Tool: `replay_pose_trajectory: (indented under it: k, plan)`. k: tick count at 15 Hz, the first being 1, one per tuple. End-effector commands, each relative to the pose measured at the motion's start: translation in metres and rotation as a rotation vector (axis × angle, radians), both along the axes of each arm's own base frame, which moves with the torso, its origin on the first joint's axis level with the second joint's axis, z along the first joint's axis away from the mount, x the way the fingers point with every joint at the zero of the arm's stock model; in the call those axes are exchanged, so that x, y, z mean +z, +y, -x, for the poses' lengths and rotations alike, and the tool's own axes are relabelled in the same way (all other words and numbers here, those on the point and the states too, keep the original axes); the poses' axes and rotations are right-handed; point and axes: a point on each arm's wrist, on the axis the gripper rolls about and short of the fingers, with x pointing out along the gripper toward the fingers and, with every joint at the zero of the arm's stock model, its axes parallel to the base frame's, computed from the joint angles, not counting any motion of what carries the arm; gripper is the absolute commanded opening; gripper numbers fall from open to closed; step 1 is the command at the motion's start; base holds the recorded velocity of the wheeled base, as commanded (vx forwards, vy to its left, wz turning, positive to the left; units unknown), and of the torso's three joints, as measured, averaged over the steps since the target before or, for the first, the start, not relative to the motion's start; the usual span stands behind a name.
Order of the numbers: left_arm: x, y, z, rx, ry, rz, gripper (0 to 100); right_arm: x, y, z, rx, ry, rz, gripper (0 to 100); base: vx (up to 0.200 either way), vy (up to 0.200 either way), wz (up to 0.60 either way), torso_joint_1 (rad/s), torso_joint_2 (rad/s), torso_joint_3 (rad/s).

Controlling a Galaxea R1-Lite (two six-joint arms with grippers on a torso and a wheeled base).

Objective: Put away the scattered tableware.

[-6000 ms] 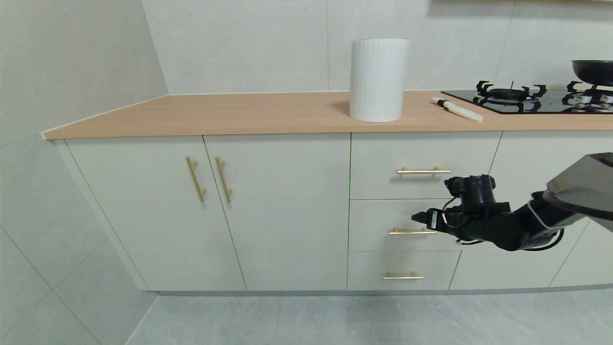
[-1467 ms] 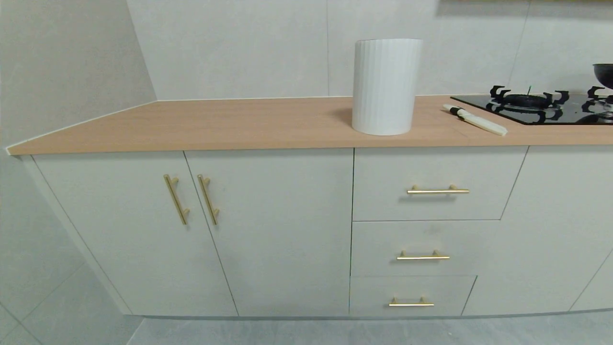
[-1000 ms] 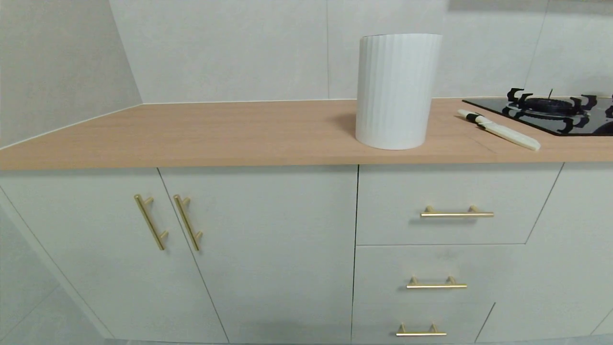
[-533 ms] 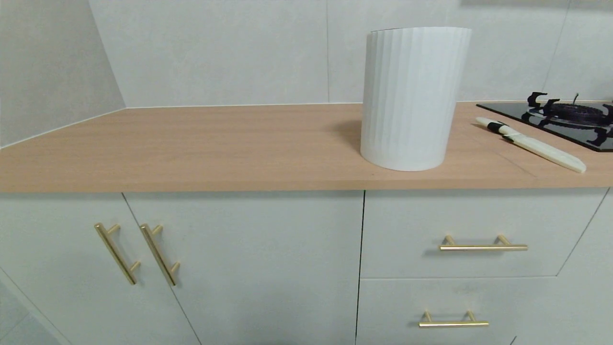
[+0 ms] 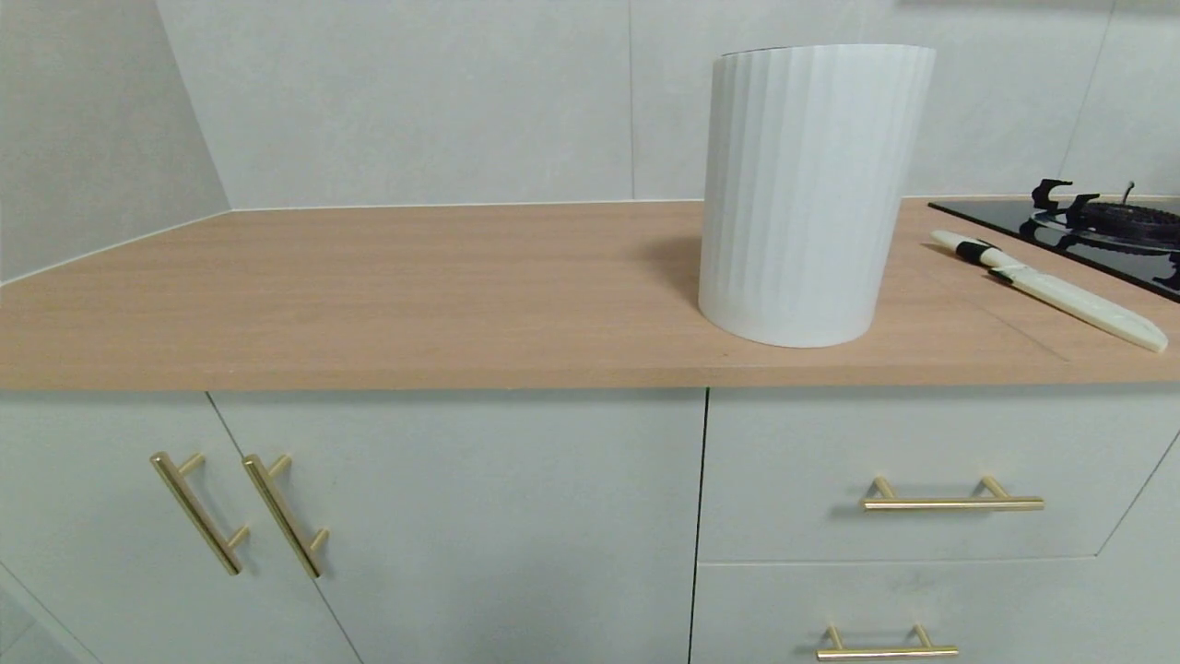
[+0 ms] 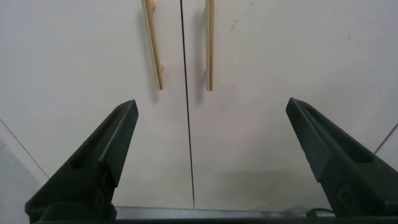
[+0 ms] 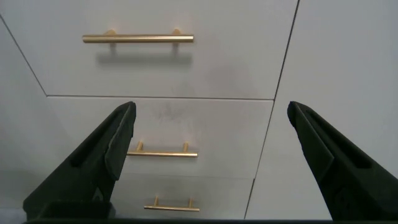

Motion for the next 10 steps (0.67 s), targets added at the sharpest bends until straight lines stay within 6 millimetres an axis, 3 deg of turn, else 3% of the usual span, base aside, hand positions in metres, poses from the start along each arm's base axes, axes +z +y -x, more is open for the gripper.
replay_pose_trajectory:
  k: [1, 10]
  plan:
    - [0.0, 0.0, 0.0, 0.0, 0.0, 0.002, 100, 0.0001, 0.0, -0.0001, 0.001, 0.0, 0.001, 100, 0.0, 0.0, -0.6, 0.002, 0.01, 0.002]
    - [0.0, 0.0, 0.0, 0.0, 0.0, 0.0, 100, 0.0001, 0.0, -0.0001, 0.001, 0.001, 0.0, 100, 0.0, 0.0, 0.0, 0.0, 0.0, 0.0]
